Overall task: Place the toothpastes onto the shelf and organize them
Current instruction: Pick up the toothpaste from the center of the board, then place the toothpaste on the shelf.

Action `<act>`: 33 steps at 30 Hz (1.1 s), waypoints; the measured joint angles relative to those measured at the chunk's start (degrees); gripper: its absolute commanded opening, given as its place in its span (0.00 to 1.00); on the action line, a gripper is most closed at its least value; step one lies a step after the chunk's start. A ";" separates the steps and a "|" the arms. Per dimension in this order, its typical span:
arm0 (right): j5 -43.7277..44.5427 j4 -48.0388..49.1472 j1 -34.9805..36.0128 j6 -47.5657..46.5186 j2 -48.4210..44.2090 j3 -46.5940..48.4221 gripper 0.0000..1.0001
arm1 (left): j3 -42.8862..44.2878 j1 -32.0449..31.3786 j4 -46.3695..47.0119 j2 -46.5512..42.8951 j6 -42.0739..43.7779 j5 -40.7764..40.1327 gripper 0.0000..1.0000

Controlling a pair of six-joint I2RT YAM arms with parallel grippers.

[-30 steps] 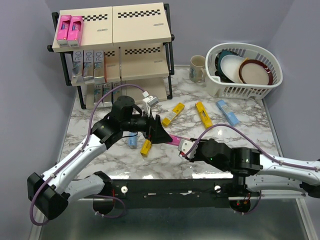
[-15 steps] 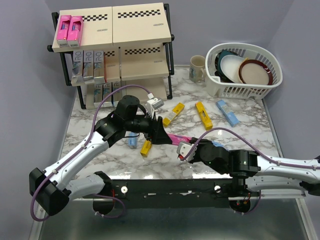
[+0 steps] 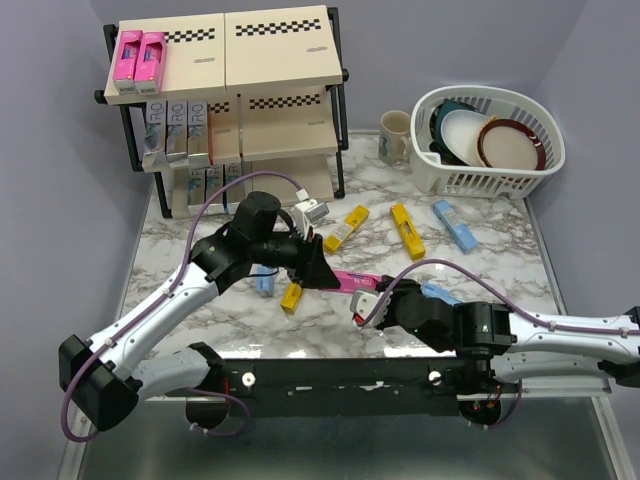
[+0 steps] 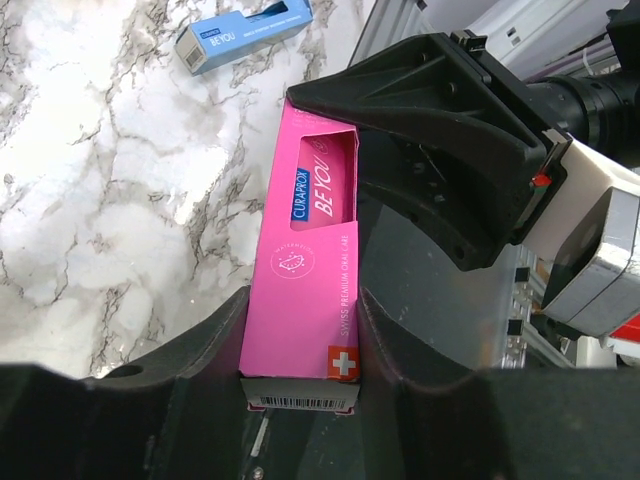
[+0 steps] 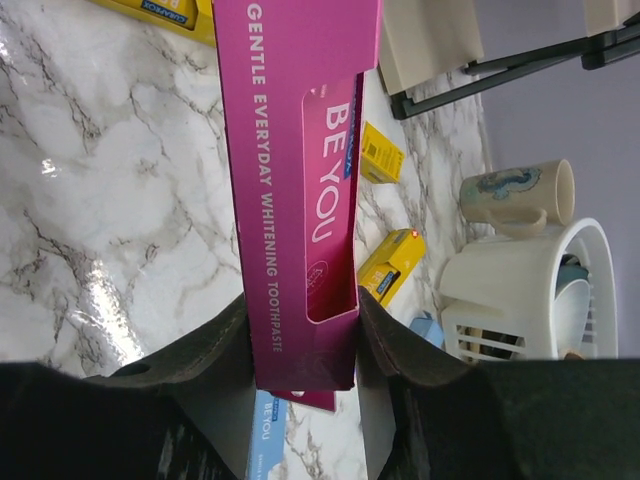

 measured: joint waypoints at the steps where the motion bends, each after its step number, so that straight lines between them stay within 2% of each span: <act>1: 0.17 0.22 0.04 0.00 0.15 -0.13 0.58 | 0.00 -0.04 -0.07 0.00 0.20 -0.04 0.33; 2: 0.31 0.39 0.04 0.13 0.28 -0.20 0.64 | 0.07 -0.07 -0.31 0.02 0.39 -0.11 0.32; 3: 0.48 0.66 0.04 -0.13 0.39 -0.26 0.74 | 0.17 -0.07 -0.61 0.07 0.55 -0.13 0.30; 6: 1.27 1.51 0.04 0.37 0.46 -0.33 0.88 | 0.87 -0.20 -2.29 0.31 1.53 -0.35 0.29; 11: 1.95 1.97 0.04 1.97 0.33 -0.33 1.00 | 3.17 -0.37 -5.97 0.33 4.02 -3.13 0.25; 14: 2.43 2.05 0.04 3.69 0.04 -0.33 1.00 | 5.40 -0.42 -7.85 0.02 5.79 -6.80 0.21; 26: 7.52 3.21 0.02 15.37 -3.61 -0.33 1.00 | 19.78 -0.46 -12.68 -3.72 13.68 -31.04 0.21; 33: 7.80 2.67 -3.37 22.21 -1.64 0.90 1.00 | 29.90 -0.46 -13.81 -2.34 17.42 -49.55 0.21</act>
